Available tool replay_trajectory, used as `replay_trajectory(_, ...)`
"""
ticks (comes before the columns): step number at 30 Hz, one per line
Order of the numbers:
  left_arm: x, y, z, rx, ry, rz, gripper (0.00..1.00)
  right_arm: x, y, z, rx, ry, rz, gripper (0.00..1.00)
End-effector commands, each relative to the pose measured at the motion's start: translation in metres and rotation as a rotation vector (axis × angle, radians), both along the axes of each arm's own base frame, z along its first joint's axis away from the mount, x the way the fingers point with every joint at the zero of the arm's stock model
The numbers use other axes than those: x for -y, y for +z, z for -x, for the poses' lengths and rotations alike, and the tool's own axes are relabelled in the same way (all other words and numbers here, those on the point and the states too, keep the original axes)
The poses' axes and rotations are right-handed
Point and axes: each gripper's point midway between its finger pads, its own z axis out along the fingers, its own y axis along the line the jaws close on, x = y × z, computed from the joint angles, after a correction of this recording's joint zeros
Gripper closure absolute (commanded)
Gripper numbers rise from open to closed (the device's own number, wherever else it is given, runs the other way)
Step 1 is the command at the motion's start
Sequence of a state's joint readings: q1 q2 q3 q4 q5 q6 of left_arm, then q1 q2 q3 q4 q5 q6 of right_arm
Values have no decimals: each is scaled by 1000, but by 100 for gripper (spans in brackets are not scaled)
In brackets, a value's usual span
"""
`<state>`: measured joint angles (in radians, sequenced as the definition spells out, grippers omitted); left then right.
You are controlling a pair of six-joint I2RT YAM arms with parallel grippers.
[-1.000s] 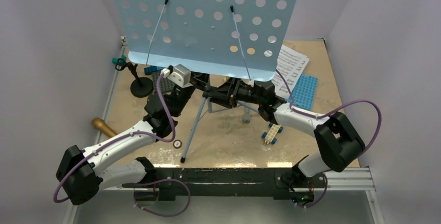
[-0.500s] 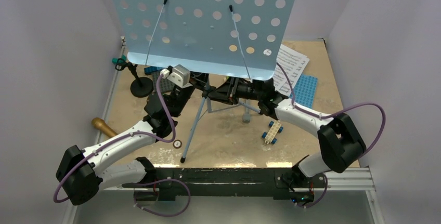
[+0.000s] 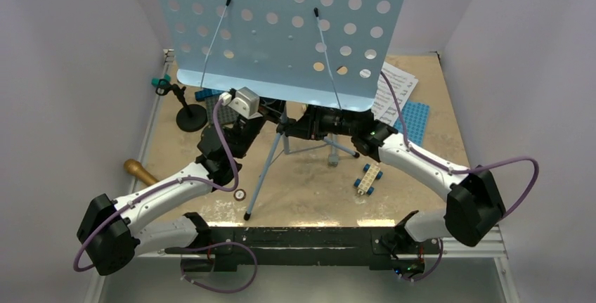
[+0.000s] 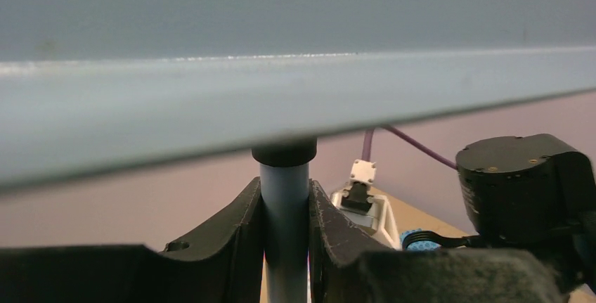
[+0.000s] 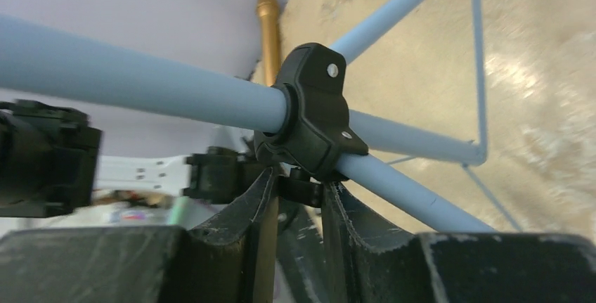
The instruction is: Pack up the instrument practice props
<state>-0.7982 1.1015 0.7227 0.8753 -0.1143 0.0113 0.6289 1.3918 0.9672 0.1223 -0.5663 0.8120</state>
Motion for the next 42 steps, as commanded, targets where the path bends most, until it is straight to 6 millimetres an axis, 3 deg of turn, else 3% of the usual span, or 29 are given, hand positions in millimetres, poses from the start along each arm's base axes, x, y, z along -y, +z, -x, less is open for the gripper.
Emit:
replay_trajectory(1, 19, -85, -10, -232, -28, -167, 100, 29, 26, -40, 514, -181, 226, 100)
replay_trajectory(6, 21, -93, -16, -276, -17, -150, 100, 56, 9, -58, 926, -303, 581, 100)
replay_trajectory(10, 24, -98, -19, -311, -18, -128, 100, 77, 1, -63, 1118, -378, 800, 100)
replay_trajectory(17, 29, -107, -20, -366, -29, -119, 100, 81, 29, -47, 1506, -468, 1064, 100)
replay_trajectory(22, 31, -110, -18, -375, -30, -129, 100, 73, 47, -35, 1621, -503, 1149, 100)
replay_trajectory(26, 30, -110, -18, -374, -30, -121, 100, 78, 56, -32, 1478, -545, 1123, 100)
replay_trajectory(27, 30, -110, -17, -372, -30, -118, 100, 81, 58, -29, 1422, -536, 1083, 95)
replay_trajectory(30, 29, -108, -18, -365, -27, -122, 100, 84, 55, -16, 1244, -488, 960, 59)
replay_trajectory(33, 30, -104, -18, -356, -24, -124, 100, 84, 49, 5, 1080, -413, 805, 40)
replay_trajectory(37, 31, -96, -18, -342, -27, -118, 100, 72, 27, 37, 911, -283, 629, 32)
replay_trajectory(42, 32, -91, -16, -331, -25, -114, 100, 59, -11, 73, 684, -171, 474, 31)
